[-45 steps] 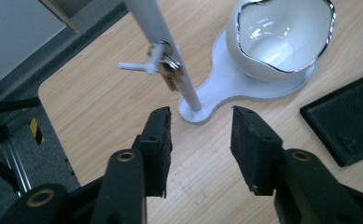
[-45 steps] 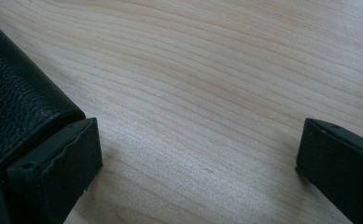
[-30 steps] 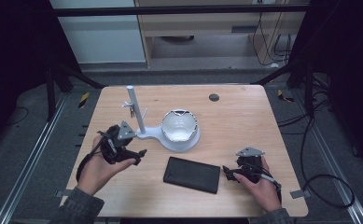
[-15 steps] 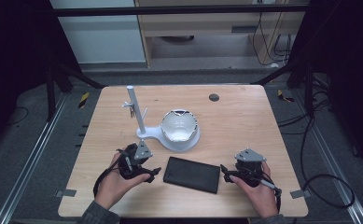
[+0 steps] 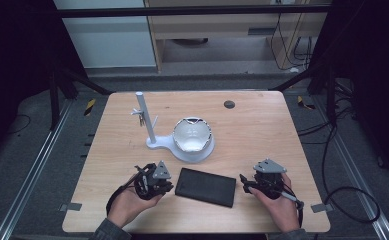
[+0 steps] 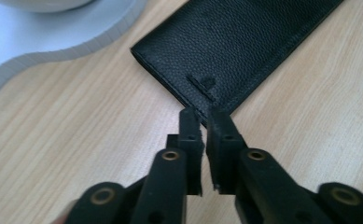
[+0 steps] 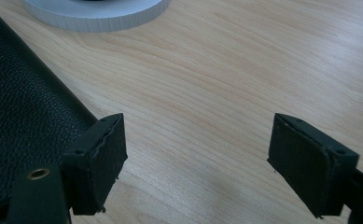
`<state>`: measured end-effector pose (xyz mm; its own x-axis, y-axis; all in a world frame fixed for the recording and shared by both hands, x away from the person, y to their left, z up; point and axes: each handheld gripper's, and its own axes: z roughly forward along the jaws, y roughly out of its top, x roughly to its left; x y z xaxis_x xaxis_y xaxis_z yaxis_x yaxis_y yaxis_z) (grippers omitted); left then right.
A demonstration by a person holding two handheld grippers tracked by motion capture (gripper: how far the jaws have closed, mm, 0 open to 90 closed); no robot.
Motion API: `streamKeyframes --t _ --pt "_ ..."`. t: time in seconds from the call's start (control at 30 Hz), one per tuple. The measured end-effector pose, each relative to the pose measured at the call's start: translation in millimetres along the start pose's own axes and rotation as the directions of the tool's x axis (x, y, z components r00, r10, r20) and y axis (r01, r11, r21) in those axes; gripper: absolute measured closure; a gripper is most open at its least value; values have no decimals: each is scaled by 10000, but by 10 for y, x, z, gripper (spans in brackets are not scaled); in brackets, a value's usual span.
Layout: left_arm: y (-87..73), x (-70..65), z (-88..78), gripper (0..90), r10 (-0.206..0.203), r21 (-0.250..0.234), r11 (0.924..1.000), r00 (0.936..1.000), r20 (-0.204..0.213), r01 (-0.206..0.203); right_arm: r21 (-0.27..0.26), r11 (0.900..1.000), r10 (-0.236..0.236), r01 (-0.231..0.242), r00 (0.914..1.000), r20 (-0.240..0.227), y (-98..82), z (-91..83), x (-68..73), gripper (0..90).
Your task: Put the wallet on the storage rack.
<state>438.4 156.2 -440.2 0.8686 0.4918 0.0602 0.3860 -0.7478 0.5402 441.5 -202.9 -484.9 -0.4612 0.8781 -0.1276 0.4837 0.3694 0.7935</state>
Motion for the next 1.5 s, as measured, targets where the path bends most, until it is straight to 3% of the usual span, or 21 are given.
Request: streamKeyframes --t 0.17,0.47,1.07,1.3,1.5 --pt "17 -58 70 900 225 292 9993 9996 194 -231 28 10000 -24 24 10000 6 -1 8 26 235" --pt "-19 -45 176 900 188 646 9977 9996 218 -202 -51 9992 -397 396 9990 -211 9 13 52 343" --pt "-75 -23 300 900 265 1192 9925 9994 225 -290 291 9986 -437 446 9986 -311 -9 40 82 306" --pt "-73 -23 324 900 251 1145 9931 9995 179 -269 305 9983 -483 493 9983 -329 -8 39 89 304" --pt "-98 -18 290 900 151 799 9967 9998 146 -162 55 9983 -570 574 9969 -545 12 16 129 304"
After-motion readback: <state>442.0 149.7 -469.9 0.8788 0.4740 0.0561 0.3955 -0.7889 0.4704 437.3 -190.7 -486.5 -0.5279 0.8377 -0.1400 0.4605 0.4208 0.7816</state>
